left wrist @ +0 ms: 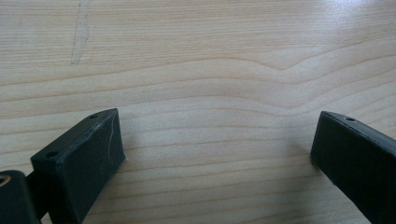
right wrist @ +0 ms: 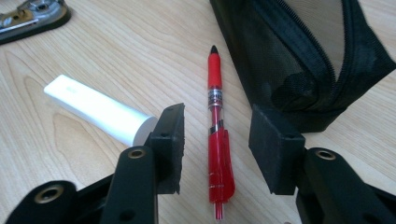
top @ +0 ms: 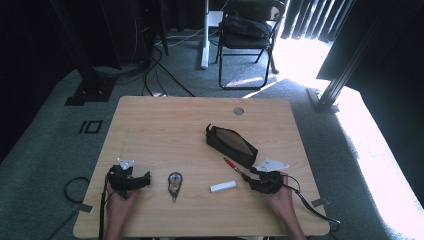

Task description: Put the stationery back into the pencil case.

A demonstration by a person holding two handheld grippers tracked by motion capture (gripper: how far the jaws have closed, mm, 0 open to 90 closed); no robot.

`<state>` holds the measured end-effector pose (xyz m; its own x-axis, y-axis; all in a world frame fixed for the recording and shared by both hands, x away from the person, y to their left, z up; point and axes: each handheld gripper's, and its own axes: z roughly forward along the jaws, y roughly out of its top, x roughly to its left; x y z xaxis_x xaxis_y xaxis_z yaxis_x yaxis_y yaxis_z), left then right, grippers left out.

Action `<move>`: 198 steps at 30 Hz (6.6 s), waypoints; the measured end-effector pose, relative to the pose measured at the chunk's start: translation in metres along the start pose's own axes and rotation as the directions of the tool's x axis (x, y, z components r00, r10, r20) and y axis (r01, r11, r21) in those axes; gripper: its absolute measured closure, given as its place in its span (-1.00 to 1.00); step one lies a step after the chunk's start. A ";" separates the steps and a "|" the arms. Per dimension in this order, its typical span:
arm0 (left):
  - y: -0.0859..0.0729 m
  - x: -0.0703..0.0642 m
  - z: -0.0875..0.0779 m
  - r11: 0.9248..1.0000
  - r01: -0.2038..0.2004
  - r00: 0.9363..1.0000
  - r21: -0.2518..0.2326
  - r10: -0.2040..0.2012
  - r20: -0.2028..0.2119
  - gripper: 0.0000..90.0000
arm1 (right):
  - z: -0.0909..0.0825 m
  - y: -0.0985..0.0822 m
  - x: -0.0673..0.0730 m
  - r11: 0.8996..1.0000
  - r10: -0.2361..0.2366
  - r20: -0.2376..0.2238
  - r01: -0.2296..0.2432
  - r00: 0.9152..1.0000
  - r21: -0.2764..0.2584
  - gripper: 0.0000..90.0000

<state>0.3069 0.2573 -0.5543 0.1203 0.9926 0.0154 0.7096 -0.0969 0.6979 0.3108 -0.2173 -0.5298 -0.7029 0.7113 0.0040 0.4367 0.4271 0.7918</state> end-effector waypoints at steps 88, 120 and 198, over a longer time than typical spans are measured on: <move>-0.001 0.000 0.000 1.000 0.004 1.000 -0.002 -0.004 -0.002 -0.94 | 0.018 0.000 -0.004 0.990 -0.052 -0.037 0.057 0.998 0.127 0.70; -0.001 -0.001 -0.001 1.000 0.006 1.000 -0.002 -0.006 -0.003 -0.94 | -0.015 0.028 0.002 0.995 -0.097 -0.055 0.098 0.994 0.029 0.70; -0.001 -0.001 -0.001 1.000 0.007 1.000 -0.001 -0.007 -0.004 -0.94 | -0.060 0.057 -0.014 0.991 -0.117 0.008 0.117 0.993 -0.058 0.70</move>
<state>0.3050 0.2566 -0.5544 0.1124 0.9936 0.0132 0.7100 -0.0896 0.6985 0.3122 -0.2364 -0.4479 -0.7446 0.6610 -0.0932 0.3184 0.4743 0.8207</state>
